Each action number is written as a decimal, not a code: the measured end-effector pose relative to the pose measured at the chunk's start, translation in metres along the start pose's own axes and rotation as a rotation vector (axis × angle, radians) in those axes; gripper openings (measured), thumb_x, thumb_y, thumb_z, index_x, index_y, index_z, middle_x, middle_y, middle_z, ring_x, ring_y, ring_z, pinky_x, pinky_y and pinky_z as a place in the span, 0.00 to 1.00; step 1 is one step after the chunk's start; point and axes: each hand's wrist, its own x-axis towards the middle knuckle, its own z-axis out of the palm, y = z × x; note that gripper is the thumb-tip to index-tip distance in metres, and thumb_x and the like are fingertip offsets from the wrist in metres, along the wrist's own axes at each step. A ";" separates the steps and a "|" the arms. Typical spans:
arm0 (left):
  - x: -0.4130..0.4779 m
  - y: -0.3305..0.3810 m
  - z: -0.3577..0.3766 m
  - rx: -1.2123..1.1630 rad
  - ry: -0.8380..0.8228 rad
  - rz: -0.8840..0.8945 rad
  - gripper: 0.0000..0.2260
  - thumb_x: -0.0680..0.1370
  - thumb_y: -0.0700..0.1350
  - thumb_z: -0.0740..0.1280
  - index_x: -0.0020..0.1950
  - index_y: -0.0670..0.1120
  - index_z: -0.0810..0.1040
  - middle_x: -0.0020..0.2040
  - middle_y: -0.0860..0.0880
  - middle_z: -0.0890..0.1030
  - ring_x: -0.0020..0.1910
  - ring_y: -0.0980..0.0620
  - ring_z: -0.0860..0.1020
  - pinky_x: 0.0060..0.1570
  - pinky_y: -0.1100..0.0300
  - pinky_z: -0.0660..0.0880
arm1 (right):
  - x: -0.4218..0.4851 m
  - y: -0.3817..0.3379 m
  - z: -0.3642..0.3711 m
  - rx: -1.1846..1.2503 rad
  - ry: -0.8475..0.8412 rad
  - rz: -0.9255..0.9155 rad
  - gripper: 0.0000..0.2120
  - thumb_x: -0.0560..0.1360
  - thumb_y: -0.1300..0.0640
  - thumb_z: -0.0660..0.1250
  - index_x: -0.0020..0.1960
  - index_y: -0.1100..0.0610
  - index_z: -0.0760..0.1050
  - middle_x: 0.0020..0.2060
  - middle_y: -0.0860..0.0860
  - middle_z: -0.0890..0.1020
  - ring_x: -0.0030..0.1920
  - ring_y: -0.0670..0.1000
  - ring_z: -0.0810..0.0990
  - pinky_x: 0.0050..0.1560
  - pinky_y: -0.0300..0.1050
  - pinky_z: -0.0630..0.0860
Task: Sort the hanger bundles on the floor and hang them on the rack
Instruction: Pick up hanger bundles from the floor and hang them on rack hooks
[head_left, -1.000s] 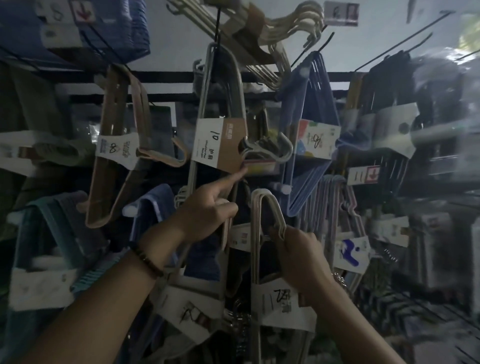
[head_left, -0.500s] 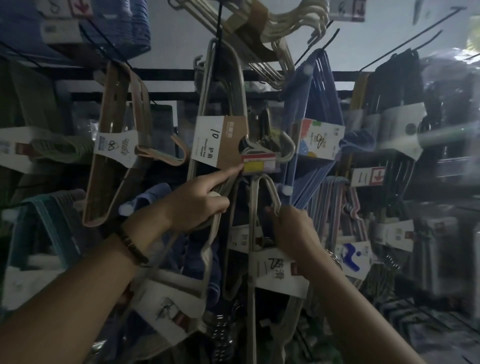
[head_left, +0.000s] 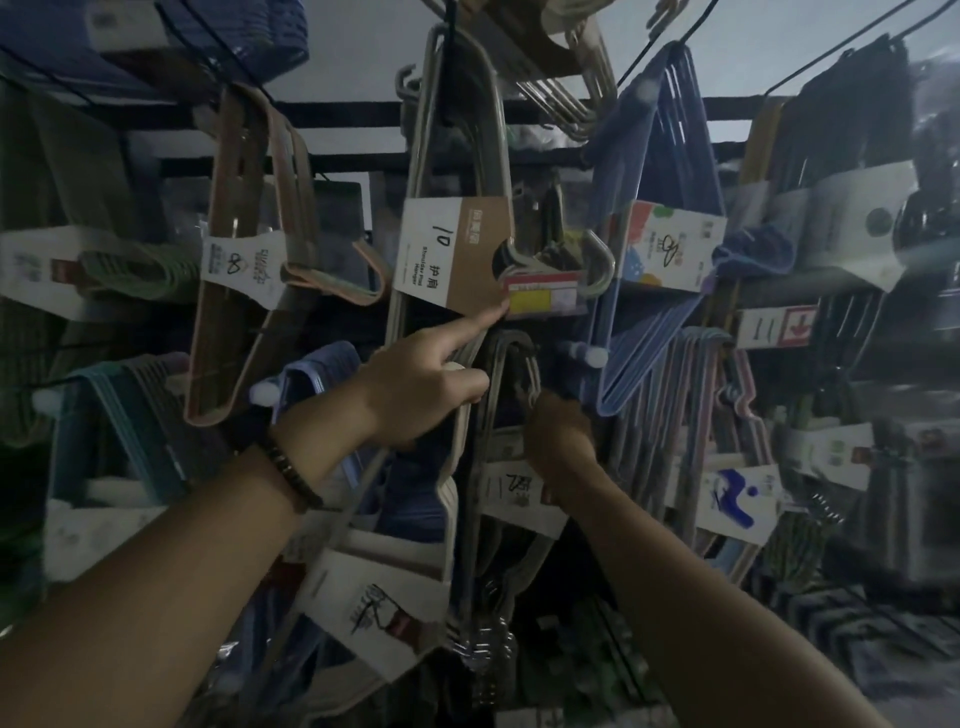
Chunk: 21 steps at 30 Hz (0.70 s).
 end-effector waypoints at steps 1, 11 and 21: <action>0.000 0.001 0.003 -0.019 0.009 0.002 0.33 0.83 0.44 0.62 0.82 0.70 0.56 0.27 0.50 0.67 0.25 0.53 0.63 0.32 0.57 0.64 | 0.010 -0.002 0.002 0.004 -0.034 0.038 0.15 0.86 0.51 0.57 0.60 0.59 0.78 0.54 0.59 0.83 0.55 0.62 0.83 0.47 0.51 0.77; 0.002 0.007 0.015 -0.131 0.031 0.018 0.34 0.83 0.42 0.64 0.82 0.69 0.56 0.31 0.43 0.67 0.28 0.50 0.62 0.32 0.52 0.62 | 0.061 0.001 0.033 0.196 -0.058 0.152 0.13 0.85 0.54 0.58 0.50 0.58 0.78 0.52 0.58 0.84 0.49 0.59 0.83 0.47 0.48 0.77; -0.005 -0.005 0.025 -0.173 0.052 0.068 0.35 0.81 0.43 0.65 0.83 0.67 0.55 0.25 0.54 0.67 0.26 0.52 0.62 0.33 0.50 0.63 | 0.016 0.003 0.021 0.281 -0.064 0.059 0.20 0.78 0.39 0.62 0.57 0.54 0.79 0.51 0.57 0.86 0.44 0.58 0.85 0.37 0.57 0.84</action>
